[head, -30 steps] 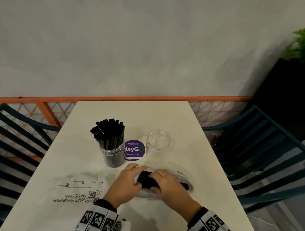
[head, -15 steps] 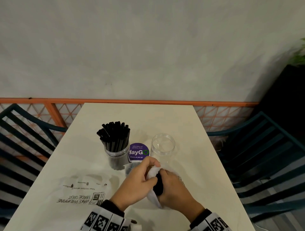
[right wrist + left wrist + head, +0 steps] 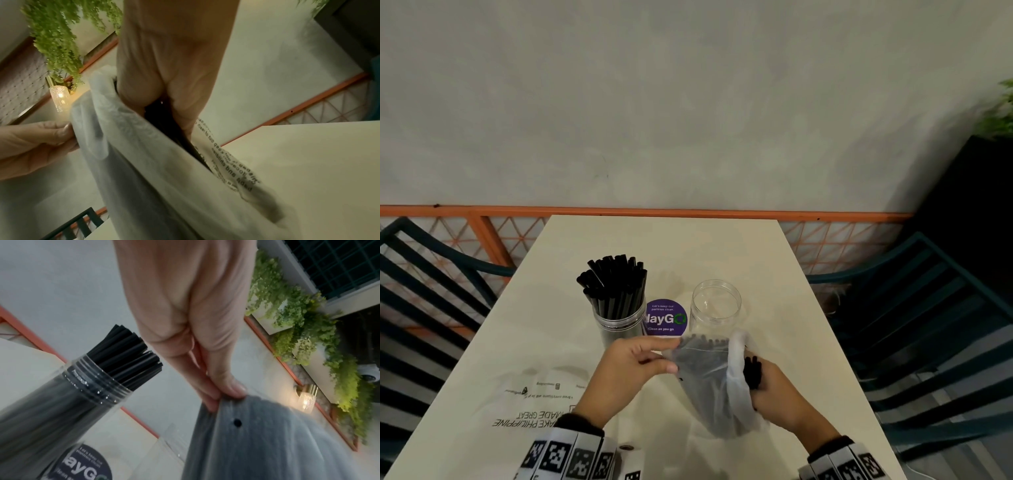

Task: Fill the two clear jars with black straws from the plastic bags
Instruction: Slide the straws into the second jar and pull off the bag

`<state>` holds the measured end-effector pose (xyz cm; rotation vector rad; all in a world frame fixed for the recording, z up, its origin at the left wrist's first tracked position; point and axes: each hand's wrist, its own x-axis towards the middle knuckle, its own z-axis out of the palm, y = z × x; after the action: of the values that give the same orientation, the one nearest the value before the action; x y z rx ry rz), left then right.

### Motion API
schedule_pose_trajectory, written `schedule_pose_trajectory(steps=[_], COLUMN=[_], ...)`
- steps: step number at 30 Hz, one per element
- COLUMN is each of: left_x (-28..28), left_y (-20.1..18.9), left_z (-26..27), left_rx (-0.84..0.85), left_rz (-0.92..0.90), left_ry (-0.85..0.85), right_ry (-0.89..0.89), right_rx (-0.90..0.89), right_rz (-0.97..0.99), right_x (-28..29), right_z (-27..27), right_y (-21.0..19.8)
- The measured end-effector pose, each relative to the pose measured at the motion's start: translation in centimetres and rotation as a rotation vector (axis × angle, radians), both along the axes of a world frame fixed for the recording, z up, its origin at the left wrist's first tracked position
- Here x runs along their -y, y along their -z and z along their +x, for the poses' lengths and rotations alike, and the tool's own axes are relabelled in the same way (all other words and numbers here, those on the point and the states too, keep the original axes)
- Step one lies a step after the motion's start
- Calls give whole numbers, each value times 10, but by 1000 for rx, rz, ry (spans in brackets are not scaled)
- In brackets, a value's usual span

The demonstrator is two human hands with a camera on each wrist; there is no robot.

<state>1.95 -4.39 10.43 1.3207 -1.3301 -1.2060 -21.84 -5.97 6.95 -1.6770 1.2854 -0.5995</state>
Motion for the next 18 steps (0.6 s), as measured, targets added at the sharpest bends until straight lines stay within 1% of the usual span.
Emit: schedule_pose_trajectory(steps=[2,4,6,8,10,14,16,18], left_x=[1,1,0,0,-1,-2,-3,-3], left_y=[4,5,5,6,6,8,10,13], left_z=[-5,-9,-14,-19,-23,-24,-22,-19], left_rx=[-77,-110,-85,-30,-1,8,-56,-108], left_rz=[8,5,-17,-41,-31,-44,-47,-24], left_ry=[-88,-145,-179,-198,-211,-192,-206,-217], right_ry=[13,19,-25,-63,-70,9,112,168], right_rx=[35,79,75,44,58,160,241,300], right_rz=[11,5,-1,46,70,29,-6,-6], right_x=[0,0,-1,-2,-2,-3,-3,-4], right_z=[-1,-1,0,2,3,2,-3,-8], right_y=[-2,-5,-4,-3,-2,-1,2,5])
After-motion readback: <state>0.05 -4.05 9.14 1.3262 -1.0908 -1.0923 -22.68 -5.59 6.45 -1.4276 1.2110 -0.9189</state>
